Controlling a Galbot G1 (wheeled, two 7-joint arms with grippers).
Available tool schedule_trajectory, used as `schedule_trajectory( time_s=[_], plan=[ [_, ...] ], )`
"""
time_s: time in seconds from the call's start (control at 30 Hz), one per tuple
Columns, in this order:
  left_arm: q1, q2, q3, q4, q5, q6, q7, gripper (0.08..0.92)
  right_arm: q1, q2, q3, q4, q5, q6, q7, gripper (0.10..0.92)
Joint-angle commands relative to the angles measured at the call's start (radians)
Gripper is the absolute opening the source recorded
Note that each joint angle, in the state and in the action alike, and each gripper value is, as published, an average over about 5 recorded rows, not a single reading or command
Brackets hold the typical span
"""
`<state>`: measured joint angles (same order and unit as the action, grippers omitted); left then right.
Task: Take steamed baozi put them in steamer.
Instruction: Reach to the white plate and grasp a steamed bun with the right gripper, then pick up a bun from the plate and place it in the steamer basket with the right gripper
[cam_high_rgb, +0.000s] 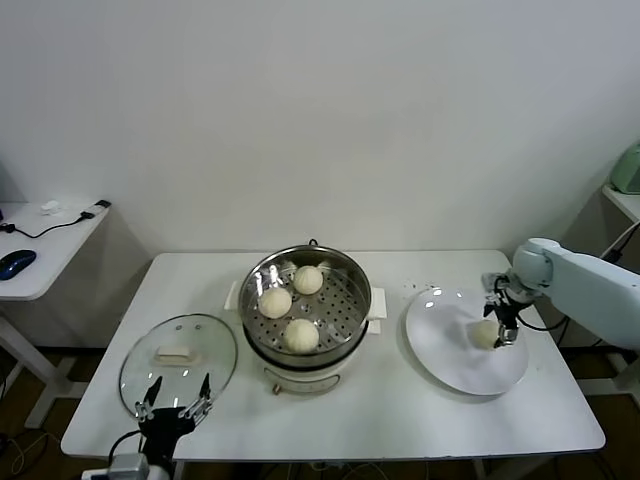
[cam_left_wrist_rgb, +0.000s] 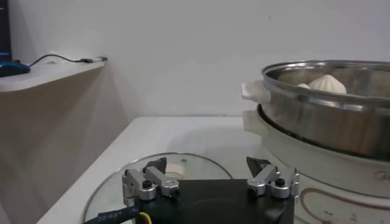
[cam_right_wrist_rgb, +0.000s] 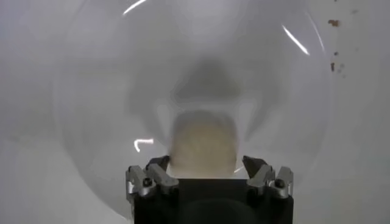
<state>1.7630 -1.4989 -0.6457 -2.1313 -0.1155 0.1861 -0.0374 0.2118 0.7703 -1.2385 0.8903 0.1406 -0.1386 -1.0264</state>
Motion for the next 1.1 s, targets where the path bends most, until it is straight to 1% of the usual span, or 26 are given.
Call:
schedule_trajectory(
  time_s=[0.03, 0.17, 0.27, 0.4, 0.57, 0.67, 0.77, 0.87, 0.97, 1.03, 1.1],
  plan=[
    [0.002, 0.001, -0.002, -0.004, 0.000, 0.003, 0.000, 0.823, 0.000, 0.002, -0.003, 0.009, 0.014, -0.009, -0.016, 0.742],
    [0.008, 0.003, -0.003, -0.009, 0.000, 0.004, 0.000, 0.823, 0.041, -0.019, -0.048, 0.045, 0.034, -0.015, -0.030, 0.688],
    [0.011, 0.002, 0.000, -0.013, 0.000, 0.004, 0.000, 0.823, 0.088, -0.035, -0.078, 0.075, 0.054, -0.022, -0.030, 0.667],
    [0.012, -0.001, 0.007, -0.021, 0.002, 0.006, 0.000, 0.823, 0.230, -0.056, -0.177, 0.155, 0.136, -0.039, -0.026, 0.645],
    [0.004, -0.003, 0.016, -0.036, 0.002, 0.013, 0.001, 0.823, 0.577, -0.039, -0.451, 0.349, 0.356, -0.076, -0.016, 0.637],
    [0.002, 0.001, 0.020, -0.044, 0.000, 0.015, 0.002, 0.823, 0.777, 0.021, -0.592, 0.471, 0.512, -0.105, 0.006, 0.636],
    [0.000, 0.005, 0.024, -0.051, -0.001, 0.015, 0.002, 0.823, 0.950, 0.107, -0.647, 0.582, 0.683, -0.143, 0.035, 0.636],
    [-0.005, 0.006, 0.029, -0.059, 0.000, 0.015, 0.006, 0.823, 1.025, 0.196, -0.629, 0.652, 0.820, -0.184, 0.067, 0.636],
    [-0.009, 0.006, 0.030, -0.064, -0.001, 0.015, 0.008, 0.823, 1.029, 0.276, -0.573, 0.699, 0.939, -0.243, 0.122, 0.636],
    [-0.009, 0.007, 0.031, -0.066, -0.003, 0.015, 0.008, 0.823, 1.010, 0.327, -0.541, 0.721, 0.990, -0.280, 0.160, 0.636],
    [-0.008, 0.008, 0.031, -0.067, -0.005, 0.014, 0.007, 0.823, 0.974, 0.376, -0.521, 0.727, 1.010, -0.307, 0.195, 0.636]
  ],
)
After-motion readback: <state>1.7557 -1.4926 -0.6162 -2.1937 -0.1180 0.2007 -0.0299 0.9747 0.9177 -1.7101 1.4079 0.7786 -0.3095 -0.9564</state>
